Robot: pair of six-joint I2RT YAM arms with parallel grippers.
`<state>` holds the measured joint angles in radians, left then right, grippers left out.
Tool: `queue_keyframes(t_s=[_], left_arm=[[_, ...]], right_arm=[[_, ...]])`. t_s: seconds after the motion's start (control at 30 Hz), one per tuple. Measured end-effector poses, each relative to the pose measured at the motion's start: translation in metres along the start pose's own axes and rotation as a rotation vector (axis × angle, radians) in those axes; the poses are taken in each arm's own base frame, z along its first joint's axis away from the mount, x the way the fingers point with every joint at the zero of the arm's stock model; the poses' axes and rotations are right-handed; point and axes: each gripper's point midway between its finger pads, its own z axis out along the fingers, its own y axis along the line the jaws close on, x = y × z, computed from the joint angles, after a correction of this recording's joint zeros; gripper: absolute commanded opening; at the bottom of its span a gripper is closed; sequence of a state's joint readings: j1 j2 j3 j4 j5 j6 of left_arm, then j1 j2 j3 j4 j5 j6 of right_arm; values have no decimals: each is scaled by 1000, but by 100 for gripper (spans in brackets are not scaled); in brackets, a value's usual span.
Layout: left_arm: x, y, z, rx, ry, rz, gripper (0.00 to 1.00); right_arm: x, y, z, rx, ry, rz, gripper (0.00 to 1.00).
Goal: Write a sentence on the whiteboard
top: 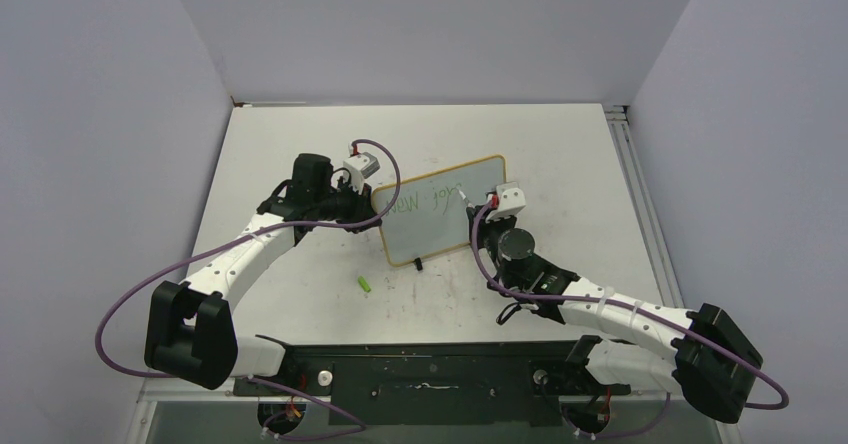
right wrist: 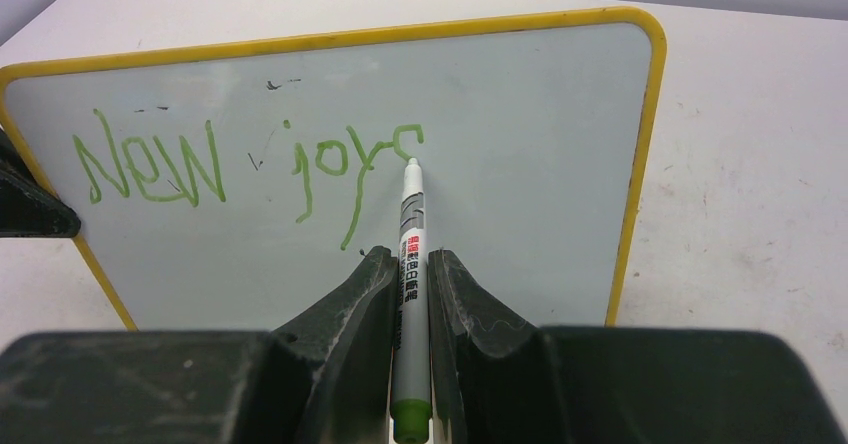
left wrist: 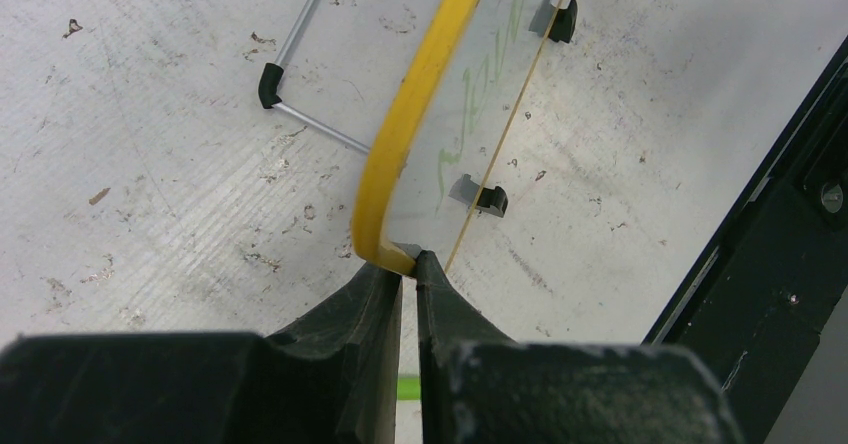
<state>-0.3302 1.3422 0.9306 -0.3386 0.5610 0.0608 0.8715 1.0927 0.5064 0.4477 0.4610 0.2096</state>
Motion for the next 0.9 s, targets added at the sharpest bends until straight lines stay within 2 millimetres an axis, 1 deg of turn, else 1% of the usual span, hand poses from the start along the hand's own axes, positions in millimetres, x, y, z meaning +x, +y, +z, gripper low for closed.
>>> queue_keyframes(t_s=[0.23, 0.57, 0.73, 0.9], left_arm=[[0, 0, 0, 0, 0, 0, 0], [0, 0, 0, 0, 0, 0, 0], [0, 0, 0, 0, 0, 0, 0], [0, 0, 0, 1, 0, 1, 0]], right_arm=[[4, -4, -1, 17, 9, 1, 5], [4, -4, -1, 18, 9, 4, 5], [5, 0, -3, 14, 10, 0, 5], [9, 7, -6, 1, 19, -10, 5]])
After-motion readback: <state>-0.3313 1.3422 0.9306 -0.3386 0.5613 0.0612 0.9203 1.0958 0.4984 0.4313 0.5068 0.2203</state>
